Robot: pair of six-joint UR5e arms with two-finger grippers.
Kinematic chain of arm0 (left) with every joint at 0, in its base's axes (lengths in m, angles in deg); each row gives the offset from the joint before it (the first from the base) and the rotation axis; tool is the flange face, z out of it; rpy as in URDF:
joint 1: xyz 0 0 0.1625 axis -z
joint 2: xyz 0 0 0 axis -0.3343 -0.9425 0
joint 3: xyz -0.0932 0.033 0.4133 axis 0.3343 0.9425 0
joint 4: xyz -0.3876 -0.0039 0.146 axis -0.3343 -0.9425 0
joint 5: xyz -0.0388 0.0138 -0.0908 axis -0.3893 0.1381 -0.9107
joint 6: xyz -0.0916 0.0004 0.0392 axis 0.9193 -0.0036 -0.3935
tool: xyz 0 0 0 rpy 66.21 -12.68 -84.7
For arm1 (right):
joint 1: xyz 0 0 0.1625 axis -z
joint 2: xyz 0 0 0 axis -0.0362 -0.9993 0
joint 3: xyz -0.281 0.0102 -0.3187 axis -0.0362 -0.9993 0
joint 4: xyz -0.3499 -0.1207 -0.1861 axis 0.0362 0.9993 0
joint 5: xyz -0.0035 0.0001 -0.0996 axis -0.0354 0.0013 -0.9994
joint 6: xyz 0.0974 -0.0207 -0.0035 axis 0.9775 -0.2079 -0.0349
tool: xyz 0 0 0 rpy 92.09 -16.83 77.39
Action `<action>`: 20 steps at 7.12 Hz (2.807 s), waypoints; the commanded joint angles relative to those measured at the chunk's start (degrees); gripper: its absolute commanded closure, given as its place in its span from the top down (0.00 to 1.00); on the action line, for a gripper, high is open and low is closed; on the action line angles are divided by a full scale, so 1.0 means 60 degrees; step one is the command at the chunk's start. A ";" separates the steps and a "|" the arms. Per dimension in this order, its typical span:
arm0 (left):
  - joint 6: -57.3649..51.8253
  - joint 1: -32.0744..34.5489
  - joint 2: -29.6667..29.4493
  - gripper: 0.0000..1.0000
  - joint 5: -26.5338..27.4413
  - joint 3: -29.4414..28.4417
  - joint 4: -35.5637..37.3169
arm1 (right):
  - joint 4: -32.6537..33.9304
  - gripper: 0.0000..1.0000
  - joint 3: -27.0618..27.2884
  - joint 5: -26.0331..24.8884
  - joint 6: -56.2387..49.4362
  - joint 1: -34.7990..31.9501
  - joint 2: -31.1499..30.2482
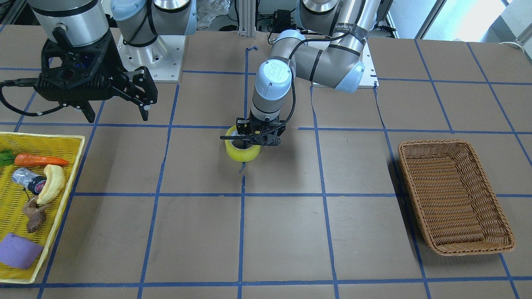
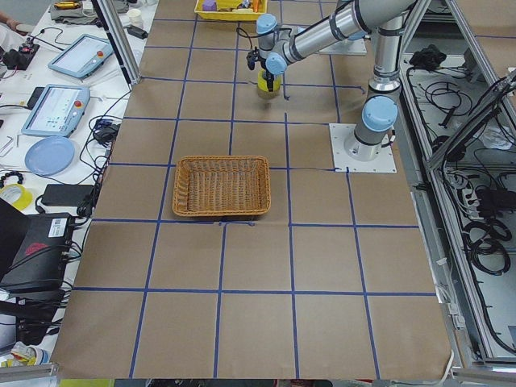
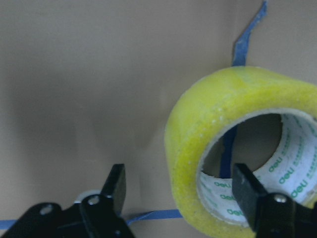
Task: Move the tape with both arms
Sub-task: 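Grasp the tape roll rim with the left gripper, then carry the tape roll with the left gripper into the wicker basket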
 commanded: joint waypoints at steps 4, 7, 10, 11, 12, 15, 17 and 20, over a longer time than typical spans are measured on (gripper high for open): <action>-0.0240 -0.0218 0.0373 0.00 0.0062 -0.0814 -0.0203 | 0.0018 1.00 0.0000 0.0024 0.0030 0.0002 0.0000; -0.2265 -0.2233 0.0869 0.00 0.0048 -0.2568 -0.3280 | 0.0019 1.00 0.0000 0.0010 0.0030 0.0002 0.0014; -0.4449 -0.4722 0.0989 0.00 0.0208 -0.4303 -0.5826 | 0.0033 1.00 0.0000 0.0010 0.0044 0.0002 0.0014; -0.4865 -0.5819 0.0974 0.00 0.0325 -0.4275 -0.6003 | 0.0019 1.00 0.0000 0.0010 0.0059 0.0002 0.0014; -0.5783 -0.6743 0.0945 0.00 0.0805 -0.4246 -0.5918 | 0.0018 1.00 0.0000 0.0010 0.0045 0.0002 0.0014; -0.8273 -0.8625 0.0026 0.00 0.1000 -0.4363 -0.4755 | 0.0033 1.00 0.0000 0.0010 0.0059 0.0016 0.0014; -0.8678 -0.8803 -0.0954 0.00 0.1394 -0.4508 -0.2808 | 0.0018 1.00 0.0000 -0.0005 0.0030 0.0031 0.0000; -0.9951 -0.9342 -0.1750 0.00 0.1352 -0.4789 -0.2460 | 0.0018 1.00 0.0000 -0.0005 0.0030 0.0046 0.0000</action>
